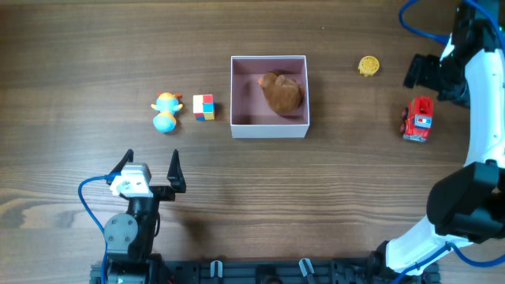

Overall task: Pack container
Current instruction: 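Move the right gripper to the red toy truck and grasp it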

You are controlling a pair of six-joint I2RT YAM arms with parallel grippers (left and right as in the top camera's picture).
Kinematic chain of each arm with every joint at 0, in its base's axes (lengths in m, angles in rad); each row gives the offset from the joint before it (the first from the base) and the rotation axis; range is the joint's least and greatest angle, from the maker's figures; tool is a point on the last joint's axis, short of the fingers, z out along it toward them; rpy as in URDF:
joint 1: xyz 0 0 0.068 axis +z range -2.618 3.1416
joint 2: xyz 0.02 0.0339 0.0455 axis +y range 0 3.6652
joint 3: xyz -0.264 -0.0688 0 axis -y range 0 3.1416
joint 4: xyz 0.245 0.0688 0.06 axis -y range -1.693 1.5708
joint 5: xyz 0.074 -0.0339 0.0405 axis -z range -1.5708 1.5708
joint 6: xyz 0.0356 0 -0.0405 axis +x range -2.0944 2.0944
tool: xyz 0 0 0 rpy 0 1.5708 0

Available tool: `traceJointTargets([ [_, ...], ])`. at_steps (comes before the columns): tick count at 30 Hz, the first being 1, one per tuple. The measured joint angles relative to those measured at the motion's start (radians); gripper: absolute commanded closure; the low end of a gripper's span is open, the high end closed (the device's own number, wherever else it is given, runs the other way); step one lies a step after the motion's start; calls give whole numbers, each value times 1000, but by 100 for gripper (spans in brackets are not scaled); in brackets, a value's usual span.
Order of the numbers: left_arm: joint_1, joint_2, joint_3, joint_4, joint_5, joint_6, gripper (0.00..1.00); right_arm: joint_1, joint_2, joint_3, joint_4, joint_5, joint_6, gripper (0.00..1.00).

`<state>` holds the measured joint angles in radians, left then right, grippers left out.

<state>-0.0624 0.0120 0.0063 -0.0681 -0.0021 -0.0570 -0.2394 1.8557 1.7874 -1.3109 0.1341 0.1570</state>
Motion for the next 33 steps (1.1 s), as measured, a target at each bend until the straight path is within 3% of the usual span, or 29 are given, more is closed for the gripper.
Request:
traceJointTargets([
  [8, 0, 0, 0, 0, 0, 0, 0, -92, 0, -99, 122, -35, -113, 0],
  [15, 0, 0, 0, 0, 0, 0, 0, -91, 0, -218, 267, -94, -261, 0],
  [26, 0, 0, 0, 0, 0, 0, 0, -99, 20, -262, 379, -101, -294, 0],
  [33, 0, 0, 0, 0, 0, 0, 0, -111, 137, -264, 386, -100, -270, 0],
])
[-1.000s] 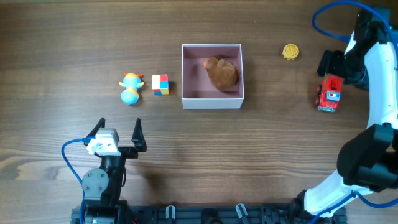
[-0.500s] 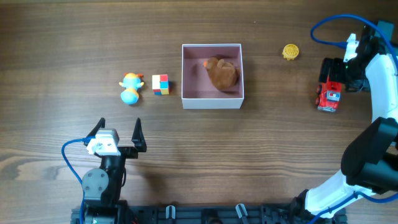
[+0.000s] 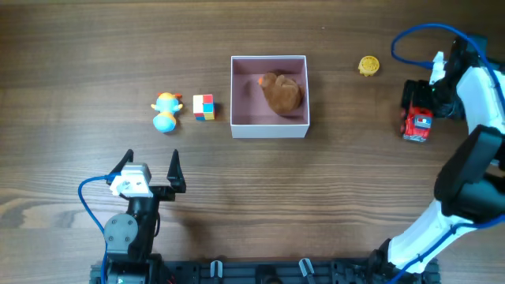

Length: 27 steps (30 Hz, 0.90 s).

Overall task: Pack container
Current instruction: 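Move the right gripper to the red toy truck and grasp it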

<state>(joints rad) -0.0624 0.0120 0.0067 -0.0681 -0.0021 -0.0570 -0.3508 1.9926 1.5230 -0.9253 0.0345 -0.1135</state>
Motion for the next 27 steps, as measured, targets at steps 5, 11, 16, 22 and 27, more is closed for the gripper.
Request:
traceJointTargets([
  [5, 0, 0, 0, 0, 0, 0, 0, -5, 36, -10, 21, -1, 4, 0],
  [11, 0, 0, 0, 0, 0, 0, 0, -6, 38, -10, 29, -1, 6, 8],
  [16, 0, 0, 0, 0, 0, 0, 0, -6, 48, -10, 38, -2, 9, 18],
  [22, 0, 0, 0, 0, 0, 0, 0, -11, 52, -10, 45, -5, 10, 31],
  [27, 0, 0, 0, 0, 0, 0, 0, -11, 52, -10, 52, -5, 11, 45],
])
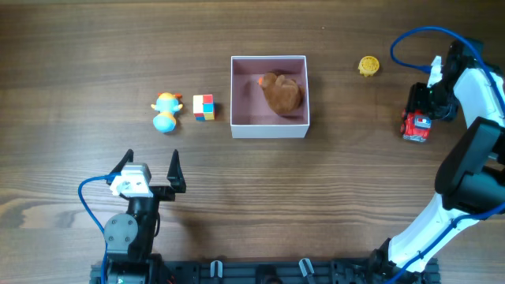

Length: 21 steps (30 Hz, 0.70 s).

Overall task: Pack container
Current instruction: 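Move the right gripper to the red toy truck and grasp it, then carry the red truck into the box beside the bear and release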

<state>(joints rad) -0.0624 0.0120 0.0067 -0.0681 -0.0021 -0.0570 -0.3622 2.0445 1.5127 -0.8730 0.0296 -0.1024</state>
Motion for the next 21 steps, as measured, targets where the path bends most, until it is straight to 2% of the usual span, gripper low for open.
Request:
traceJointTargets([
  [1, 0, 0, 0, 0, 0, 0, 0, 0, 0, 0, 1, 0, 1, 46],
  [3, 0, 0, 0, 0, 0, 0, 0, 0, 0, 0, 7, 0, 3, 54],
  [6, 0, 0, 0, 0, 0, 0, 0, 0, 0, 0, 17, 0, 11, 55],
  [7, 0, 0, 0, 0, 0, 0, 0, 0, 0, 0, 17, 0, 12, 60],
  [14, 0, 0, 0, 0, 0, 0, 0, 0, 0, 10, -16, -4, 56, 67],
  [21, 0, 0, 0, 0, 0, 0, 0, 21, 8, 362, -301, -165, 76, 67],
])
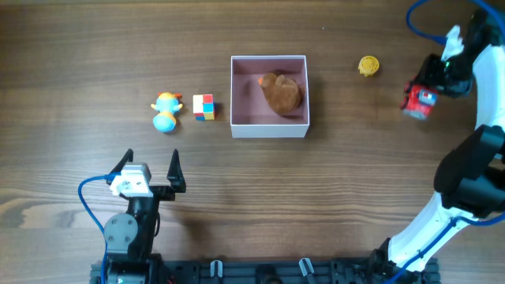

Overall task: Pack container
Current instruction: 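Carry the red truck into the box beside the bear and release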

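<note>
A white square box [268, 125] with a pink inside stands mid-table and holds a brown plush toy [282, 92]. At the far right my right gripper [423, 88] is shut on a red toy truck [417, 100] and holds it raised off the wood. A yellow round toy [368, 65] lies up and to the left of the truck. Left of the box sit a colourful cube [203, 106] and a blue-and-orange duck toy [165, 111]. My left gripper [151, 166] rests open near the front left, nothing between its fingers.
The right arm's white links run down the table's right edge with a blue cable looping above. The left arm's base and a black rail stand along the front edge.
The right gripper, then down around the red truck on the table, now holds it raised and shifted slightly toward the far side. The left arm has not moved.
The right gripper first hovered above and beside the red truck, which lay on the table. It then came down over the truck and closed around it. Now the truck is lifted in the gripper. The box, plush, cube, duck and left arm stayed put throughout.
</note>
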You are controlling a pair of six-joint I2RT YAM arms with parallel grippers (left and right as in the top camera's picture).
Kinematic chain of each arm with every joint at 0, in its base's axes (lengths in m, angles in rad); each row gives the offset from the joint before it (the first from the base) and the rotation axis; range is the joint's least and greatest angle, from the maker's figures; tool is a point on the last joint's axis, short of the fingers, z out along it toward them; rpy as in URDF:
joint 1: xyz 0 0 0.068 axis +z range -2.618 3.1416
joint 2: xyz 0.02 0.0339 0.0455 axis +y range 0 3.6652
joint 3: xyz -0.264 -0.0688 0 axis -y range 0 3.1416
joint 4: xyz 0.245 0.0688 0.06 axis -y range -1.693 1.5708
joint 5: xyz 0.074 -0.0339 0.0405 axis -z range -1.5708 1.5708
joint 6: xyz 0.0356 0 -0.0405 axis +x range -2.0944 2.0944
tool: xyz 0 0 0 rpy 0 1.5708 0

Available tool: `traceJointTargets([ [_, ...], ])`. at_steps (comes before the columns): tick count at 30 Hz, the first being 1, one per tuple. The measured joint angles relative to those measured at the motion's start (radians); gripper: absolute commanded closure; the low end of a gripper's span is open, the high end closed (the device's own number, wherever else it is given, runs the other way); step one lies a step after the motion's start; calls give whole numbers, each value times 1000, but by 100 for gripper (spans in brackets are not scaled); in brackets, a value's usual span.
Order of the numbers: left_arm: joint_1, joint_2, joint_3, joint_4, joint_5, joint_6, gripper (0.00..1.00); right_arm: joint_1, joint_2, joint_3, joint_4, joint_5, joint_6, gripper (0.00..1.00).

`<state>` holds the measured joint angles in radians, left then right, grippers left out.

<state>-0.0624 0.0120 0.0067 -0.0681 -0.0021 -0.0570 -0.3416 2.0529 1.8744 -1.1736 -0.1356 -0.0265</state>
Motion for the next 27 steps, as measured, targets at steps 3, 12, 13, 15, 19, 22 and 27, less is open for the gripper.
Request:
traceJointTargets([
  [3, 0, 0, 0, 0, 0, 0, 0, 89, -23, 94, -85, -28, 7, 67],
  [12, 0, 0, 0, 0, 0, 0, 0, 593, -124, 117, -40, -39, 23, 66],
  [13, 0, 0, 0, 0, 0, 0, 0, 634, -124, 117, -30, -11, 23, 65],
  [15, 0, 0, 0, 0, 0, 0, 0, 706, -124, 117, -19, 35, -1, 62],
  [19, 0, 0, 0, 0, 0, 0, 0, 812, -123, 111, -8, 77, -256, 62],
  [22, 0, 0, 0, 0, 0, 0, 0, 808, -123, 83, 11, 84, -406, 61],
  [27, 0, 0, 0, 0, 0, 0, 0, 808, -68, 42, 29, 41, -626, 58],
])
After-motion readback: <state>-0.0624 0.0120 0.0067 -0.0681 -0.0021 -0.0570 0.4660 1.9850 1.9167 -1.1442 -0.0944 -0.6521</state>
